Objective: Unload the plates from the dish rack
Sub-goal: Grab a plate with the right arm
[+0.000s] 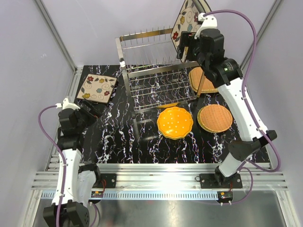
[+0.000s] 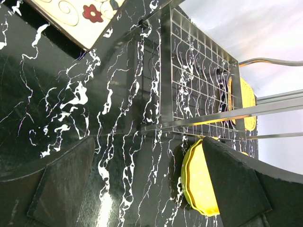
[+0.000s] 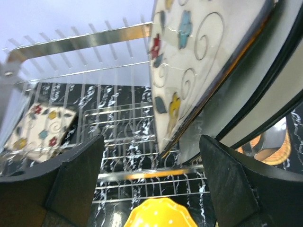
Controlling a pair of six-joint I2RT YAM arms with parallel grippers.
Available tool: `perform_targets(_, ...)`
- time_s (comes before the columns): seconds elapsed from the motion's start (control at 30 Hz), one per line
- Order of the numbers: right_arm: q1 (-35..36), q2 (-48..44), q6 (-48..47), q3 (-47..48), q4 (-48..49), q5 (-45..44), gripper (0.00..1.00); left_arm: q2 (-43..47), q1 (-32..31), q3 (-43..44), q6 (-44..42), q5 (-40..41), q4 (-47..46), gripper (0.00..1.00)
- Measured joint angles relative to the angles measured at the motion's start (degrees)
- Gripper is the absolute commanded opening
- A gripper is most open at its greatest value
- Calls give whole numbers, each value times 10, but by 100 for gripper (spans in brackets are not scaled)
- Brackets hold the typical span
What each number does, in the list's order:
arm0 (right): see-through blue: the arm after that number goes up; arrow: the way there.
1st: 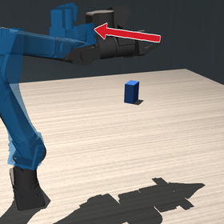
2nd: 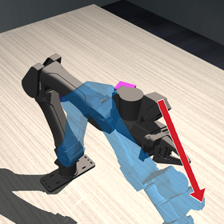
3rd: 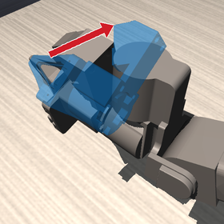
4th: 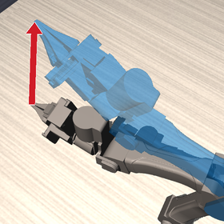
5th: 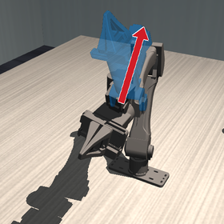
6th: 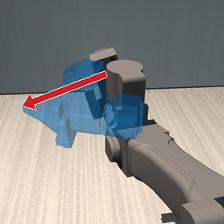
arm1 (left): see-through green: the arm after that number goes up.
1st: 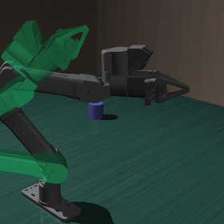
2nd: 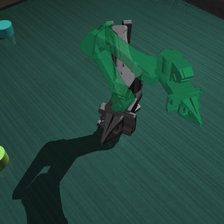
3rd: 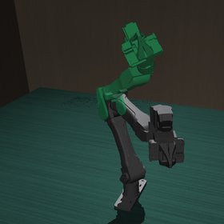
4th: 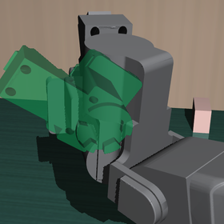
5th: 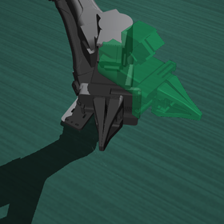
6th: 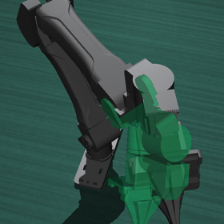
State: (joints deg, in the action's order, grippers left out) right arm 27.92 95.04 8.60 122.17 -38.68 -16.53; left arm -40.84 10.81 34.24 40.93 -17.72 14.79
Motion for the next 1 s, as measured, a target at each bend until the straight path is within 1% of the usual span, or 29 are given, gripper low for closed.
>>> perform_targets(0.17, 5, 25, 1, 12, 9, -39, 92, 0, 0, 0, 0, 2, 6, 99)
perform_targets(0.43, 10, 58, 1, 35, 43, -86, 88, 6, 0, 0, 0, 4, 8, 99)
perform_targets(0.5, 13, 67, 0, 40, 51, -101, 81, 6, 0, 0, 0, 5, 8, 99)
perform_targets(0.57, 14, 74, 0, 40, 61, -116, 77, 6, 0, 0, 0, 5, 8, 99)
perform_targets(0.6, 14, 78, 0, 40, 66, -123, 74, 6, 0, 0, 0, 6, 8, 99)
perform_targets(0.73, 14, 94, -1, 44, 81, -150, 64, 7, 0, 0, 0, 7, 8, 99)
perform_targets(0.77, 14, 96, -2, 46, 83, -155, 58, 7, 0, 0, 0, 8, 8, 99)
perform_targets(0.8, 14, 99, -2, 48, 85, -159, 58, 7, 0, 0, 0, 9, 8, 99)
perform_targets(0.83, 14, 102, -5, 49, 87, -167, 51, 7, 0, 0, 0, 9, 8, 99)
perform_targets(0.9, 12, 108, -10, 52, 90, -176, 45, 7, 0, 0, 0, 10, 8, 99)
perform_targets(0.93, 9, 110, -11, 53, 91, -178, 40, 8, 0, 0, 0, 10, 8, 99)
perform_targets(1.0, 6, 115, -14, 57, 92, -185, 32, 9, 0, 0, 0, 11, 8, 99)
